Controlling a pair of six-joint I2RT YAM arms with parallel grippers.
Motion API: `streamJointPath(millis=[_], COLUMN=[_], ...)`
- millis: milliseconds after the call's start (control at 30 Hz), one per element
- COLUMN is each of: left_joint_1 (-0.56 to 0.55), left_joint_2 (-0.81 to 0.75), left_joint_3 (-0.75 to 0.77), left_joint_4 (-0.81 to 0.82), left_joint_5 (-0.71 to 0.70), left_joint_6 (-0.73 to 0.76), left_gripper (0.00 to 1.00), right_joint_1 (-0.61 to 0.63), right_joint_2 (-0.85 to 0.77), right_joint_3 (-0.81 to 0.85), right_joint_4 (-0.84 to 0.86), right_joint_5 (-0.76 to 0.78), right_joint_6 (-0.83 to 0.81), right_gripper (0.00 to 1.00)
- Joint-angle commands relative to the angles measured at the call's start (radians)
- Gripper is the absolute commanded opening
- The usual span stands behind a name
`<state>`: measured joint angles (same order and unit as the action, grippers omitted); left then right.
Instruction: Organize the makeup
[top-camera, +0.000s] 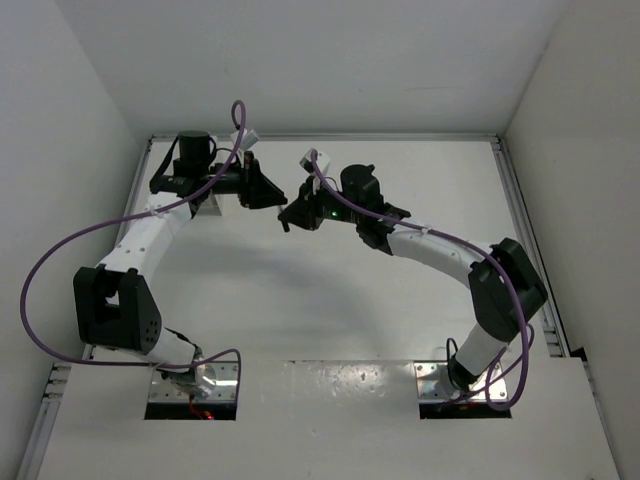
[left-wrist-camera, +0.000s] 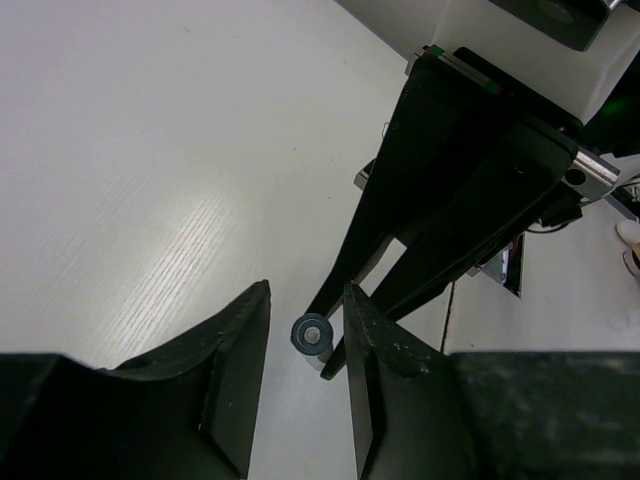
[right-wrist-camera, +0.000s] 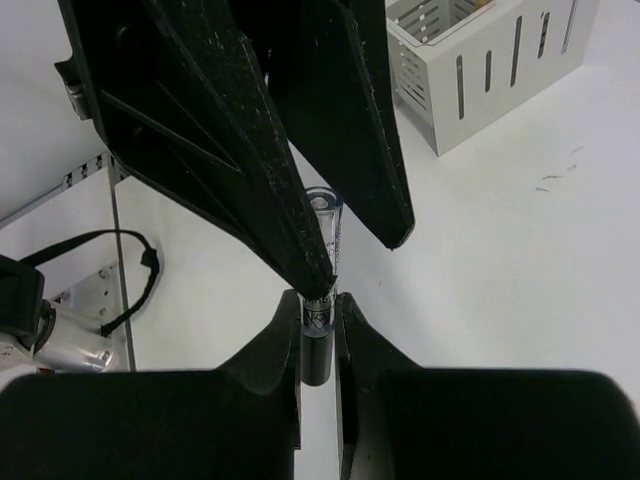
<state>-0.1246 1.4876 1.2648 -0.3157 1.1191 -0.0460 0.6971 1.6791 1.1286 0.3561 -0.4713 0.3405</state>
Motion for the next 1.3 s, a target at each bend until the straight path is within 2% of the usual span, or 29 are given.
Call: streamJointPath(millis=[0, 100, 133, 200, 233, 367, 400, 467, 500, 533, 667, 800, 900, 933, 1033, 1133, 1267], left_joint_1=[-0.009, -0.009, -0.009, -0.009, -0.009, -0.009, -0.009, 0.003, 0.023, 0.037, 0.115, 0.198, 0.238, 0.247, 0.273, 0.273, 0.273], left_joint_2=[-0.027, -0.027, -0.018, -0.018, -0.018, -0.018, -0.018, -0.009, -0.009, 0.002, 0.062, 0.154, 0.224, 0.241, 0.322, 0.411, 0.499], left_joint_3=[-0.005, -0.005, -0.005, -0.005, -0.005, -0.005, -0.005, 0.022, 0.034, 0.048, 0.166, 0.376, 0.455, 0.464, 0.492, 0.515, 0.542], left_joint_4=[0.007, 0.007, 0.007, 0.007, 0.007, 0.007, 0.007, 0.007, 0.007, 0.007, 0.007, 0.007, 0.088, 0.114, 0.202, 0.279, 0.299], left_joint_5=[0.018, -0.005, -0.005, -0.005, -0.005, -0.039, -0.065, -0.085, -0.108, -0.123, -0.246, -0.427, -0.533, -0.598, -0.669, -0.709, -0.752], left_joint_6=[-0.002, -0.002, -0.011, -0.011, -0.011, -0.029, -0.029, -0.029, -0.029, -0.02, 0.0, 0.06, 0.096, 0.11, 0.136, 0.146, 0.193], left_gripper=[0.41, 0.27, 0.18, 0.1, 0.01, 0.0, 0.0, 0.0, 0.0, 0.0, 0.0, 0.0, 0.0, 0.0, 0.0, 0.0, 0.0], right_joint_1=[0.002, 0.005, 0.004, 0.007, 0.005, 0.002, 0.002, -0.002, -0.002, -0.004, -0.021, -0.053, -0.077, -0.088, -0.106, -0.123, -0.145], right_joint_2=[-0.001, 0.001, 0.004, 0.002, 0.004, 0.005, 0.007, 0.008, 0.008, 0.01, -0.016, -0.058, -0.079, -0.079, -0.078, -0.065, -0.027], right_joint_3=[0.036, 0.037, 0.037, 0.037, 0.034, 0.031, 0.031, 0.022, 0.017, 0.019, 0.004, -0.047, -0.081, -0.084, -0.089, -0.089, -0.052], right_joint_4=[0.06, 0.076, 0.08, 0.078, 0.08, 0.076, 0.078, 0.076, 0.076, 0.055, -0.012, -0.04, -0.08, -0.1, -0.143, -0.149, -0.18], right_joint_5=[0.014, 0.016, 0.016, 0.025, 0.029, 0.051, 0.053, 0.068, 0.085, 0.108, 0.186, 0.233, 0.241, 0.241, 0.25, 0.258, 0.261], right_joint_6=[0.005, 0.018, 0.023, 0.023, 0.02, 0.018, 0.022, 0.029, 0.026, 0.017, -0.001, -0.014, -0.021, -0.026, -0.041, -0.044, -0.043], right_gripper=[0.01, 0.01, 0.01, 0.01, 0.01, 0.01, 0.25, 0.63, 0.86, 1.0, 1.0, 1.0, 1.0, 1.0, 1.0, 1.0, 1.0])
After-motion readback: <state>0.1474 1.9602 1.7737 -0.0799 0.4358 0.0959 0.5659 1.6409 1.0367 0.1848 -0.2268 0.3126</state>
